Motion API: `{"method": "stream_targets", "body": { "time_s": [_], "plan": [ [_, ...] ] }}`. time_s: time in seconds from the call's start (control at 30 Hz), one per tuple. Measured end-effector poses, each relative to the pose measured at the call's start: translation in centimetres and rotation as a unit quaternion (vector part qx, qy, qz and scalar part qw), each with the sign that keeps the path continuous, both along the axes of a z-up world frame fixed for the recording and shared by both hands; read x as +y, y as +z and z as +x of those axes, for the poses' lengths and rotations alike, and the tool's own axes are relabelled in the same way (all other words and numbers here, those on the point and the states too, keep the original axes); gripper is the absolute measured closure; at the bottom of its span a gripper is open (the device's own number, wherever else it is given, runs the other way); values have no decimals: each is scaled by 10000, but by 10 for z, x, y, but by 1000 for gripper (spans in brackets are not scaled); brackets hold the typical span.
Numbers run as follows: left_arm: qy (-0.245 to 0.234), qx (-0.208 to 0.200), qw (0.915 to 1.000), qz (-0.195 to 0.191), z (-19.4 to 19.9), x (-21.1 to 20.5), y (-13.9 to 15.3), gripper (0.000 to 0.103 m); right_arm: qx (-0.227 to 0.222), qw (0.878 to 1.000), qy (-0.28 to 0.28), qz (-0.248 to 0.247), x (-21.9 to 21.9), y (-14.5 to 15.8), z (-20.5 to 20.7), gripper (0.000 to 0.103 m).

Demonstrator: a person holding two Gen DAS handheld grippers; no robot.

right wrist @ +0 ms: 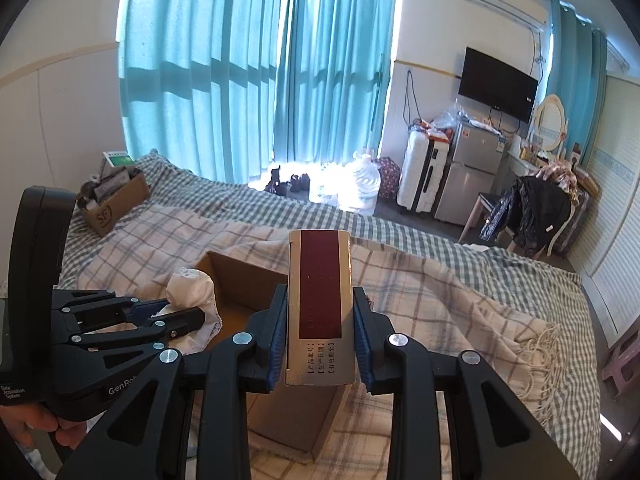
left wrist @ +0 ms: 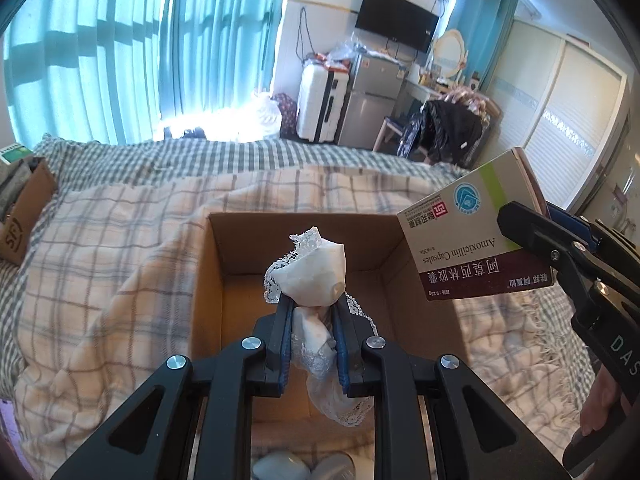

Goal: Organize objects
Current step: 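Carry the cloth and medicine box into the cardboard box and release both, then grasp the white figurine with the left tool while the right tool grasps the clear jar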

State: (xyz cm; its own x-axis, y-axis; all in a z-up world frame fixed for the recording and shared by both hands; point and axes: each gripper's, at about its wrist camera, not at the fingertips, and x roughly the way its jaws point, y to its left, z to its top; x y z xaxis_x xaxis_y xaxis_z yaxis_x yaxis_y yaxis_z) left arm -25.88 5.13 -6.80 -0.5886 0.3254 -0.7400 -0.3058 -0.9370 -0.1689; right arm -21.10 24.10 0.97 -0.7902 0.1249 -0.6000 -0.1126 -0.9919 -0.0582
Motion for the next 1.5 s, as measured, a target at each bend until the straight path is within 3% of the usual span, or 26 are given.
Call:
{"method": "stream_targets", "body": {
  "time_s": [0.4, 0.6, 0.7, 0.73, 0.77, 0.87, 1.07, 1.17, 1.2, 1.23, 1.27, 1.33, 1.43, 1.5],
  "plan": [
    [55, -434, 9989, -146, -43, 9, -59, 85, -588, 9980, 79, -224, 19, -70, -39, 74],
    [35, -473, 9988, -155, -38, 6, -62, 83, -677, 9970, 84, -372, 24, -80, -40, 74],
    [53, -349, 9991, -248, -32, 5, -54, 67, -560, 9971, 16, -512, 26, -72, -32, 73],
    [101, -319, 9991, -268, -29, 3, -49, 56, -519, 9972, -28, -542, 27, -67, -27, 73],
    [163, -265, 9992, -256, -26, 0, -44, 52, -475, 9975, -61, -523, 26, -61, -23, 72],
    [190, -136, 9996, -169, -15, -7, -28, 42, -194, 9990, -146, -380, 21, -38, -3, 47],
    [329, 203, 9991, -187, 12, -22, 14, 26, 209, 9992, -259, -222, 10, 12, 38, 42],
    [362, 443, 9982, -198, 29, -33, 41, 22, 479, 9984, -294, -90, 0, 37, 63, 31],
    [414, 541, 9974, -215, 37, -39, 53, 20, 608, 9977, -292, -65, -5, 47, 75, 23],
    [459, 612, 9968, -214, 43, -44, 60, 15, 677, 9973, -264, -67, -8, 54, 84, 17],
    [513, 682, 9961, -206, 49, -49, 67, 7, 729, 9970, -229, -76, -12, 61, 92, 15],
    [683, 862, 9938, -164, 66, -63, 82, 0, 856, 9961, -187, -71, -21, 74, 112, 12],
    [743, 894, 9932, -72, 89, -80, 94, 0, 937, 9954, -195, 57, -35, 88, 135, 0],
    [775, 893, 9930, -49, 105, -91, 98, 0, 899, 9957, -155, 127, -44, 90, 150, 0]
  ]
}}
